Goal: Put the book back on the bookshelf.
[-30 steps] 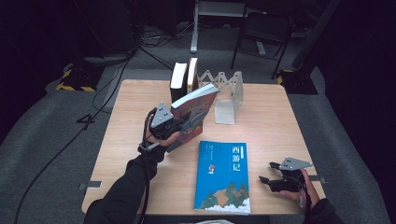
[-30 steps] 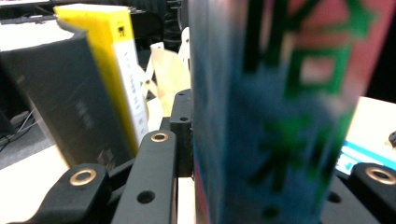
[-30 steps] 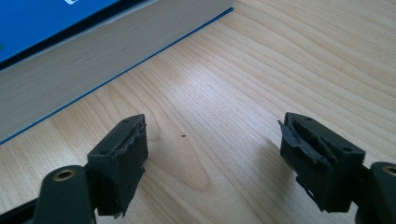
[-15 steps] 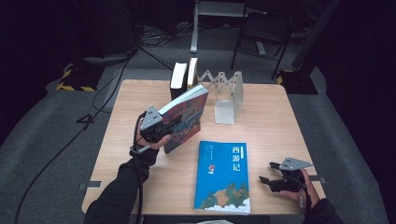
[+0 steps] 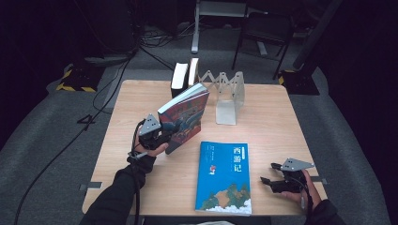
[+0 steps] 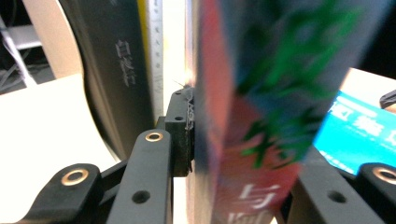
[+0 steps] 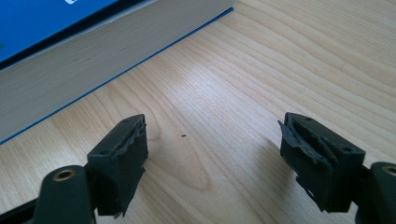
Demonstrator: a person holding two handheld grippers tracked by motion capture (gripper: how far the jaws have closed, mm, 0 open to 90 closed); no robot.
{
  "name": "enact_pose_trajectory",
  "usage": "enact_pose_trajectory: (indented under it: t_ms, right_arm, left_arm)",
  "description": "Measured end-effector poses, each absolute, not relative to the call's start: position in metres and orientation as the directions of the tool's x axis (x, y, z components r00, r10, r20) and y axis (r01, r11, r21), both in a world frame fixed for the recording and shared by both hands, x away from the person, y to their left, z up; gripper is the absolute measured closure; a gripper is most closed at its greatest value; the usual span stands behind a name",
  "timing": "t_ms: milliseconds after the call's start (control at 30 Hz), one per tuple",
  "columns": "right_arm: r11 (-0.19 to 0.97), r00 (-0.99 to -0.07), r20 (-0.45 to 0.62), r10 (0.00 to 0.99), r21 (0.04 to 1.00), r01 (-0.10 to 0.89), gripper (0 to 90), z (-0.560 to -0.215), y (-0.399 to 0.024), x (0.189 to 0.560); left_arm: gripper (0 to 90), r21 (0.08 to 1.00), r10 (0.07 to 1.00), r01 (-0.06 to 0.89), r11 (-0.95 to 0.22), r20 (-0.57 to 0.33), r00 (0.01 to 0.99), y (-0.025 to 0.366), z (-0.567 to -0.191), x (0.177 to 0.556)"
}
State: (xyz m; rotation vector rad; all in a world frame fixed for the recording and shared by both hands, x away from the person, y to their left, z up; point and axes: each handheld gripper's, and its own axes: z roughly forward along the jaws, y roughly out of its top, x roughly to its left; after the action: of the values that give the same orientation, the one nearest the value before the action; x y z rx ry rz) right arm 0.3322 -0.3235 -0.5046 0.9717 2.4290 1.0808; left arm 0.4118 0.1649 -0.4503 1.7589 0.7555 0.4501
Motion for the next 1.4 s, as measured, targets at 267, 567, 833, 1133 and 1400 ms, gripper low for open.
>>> enact_pose_trajectory:
  t_ms: [267, 567, 833, 1133, 1400]
  right_arm:
    - [0.485, -0.721, -0.008, 0.693, 0.745, 0.458, 23.1, -0.505, -0.323, 0.332]
    - [0.486, -0.722, -0.009, 0.691, 0.746, 0.456, 23.1, -0.505, -0.323, 0.332]
    - [0.486, -0.723, -0.009, 0.691, 0.746, 0.456, 23.1, -0.505, -0.323, 0.332]
    - [0.487, -0.724, -0.009, 0.69, 0.746, 0.455, 23.1, -0.505, -0.323, 0.332]
    - [0.49, -0.726, -0.01, 0.687, 0.745, 0.453, 23.0, -0.505, -0.324, 0.332]
  left_arm:
    - [72.8, 0.939, 0.73, 0.285, -0.191, -0.059, 0.681, 0.146, -0.456, 0.413]
    - [73.4, 0.939, 0.783, 0.297, -0.173, -0.052, 0.62, 0.128, -0.456, 0.426]
    - [73.5, 0.944, 0.818, 0.295, -0.144, -0.054, 0.572, 0.103, -0.457, 0.435]
    - [73.5, 0.947, 0.871, 0.31, -0.09, -0.076, 0.486, 0.079, -0.458, 0.447]
    - [73.4, 0.945, 0.896, 0.323, -0.045, -0.105, 0.431, 0.065, -0.46, 0.457]
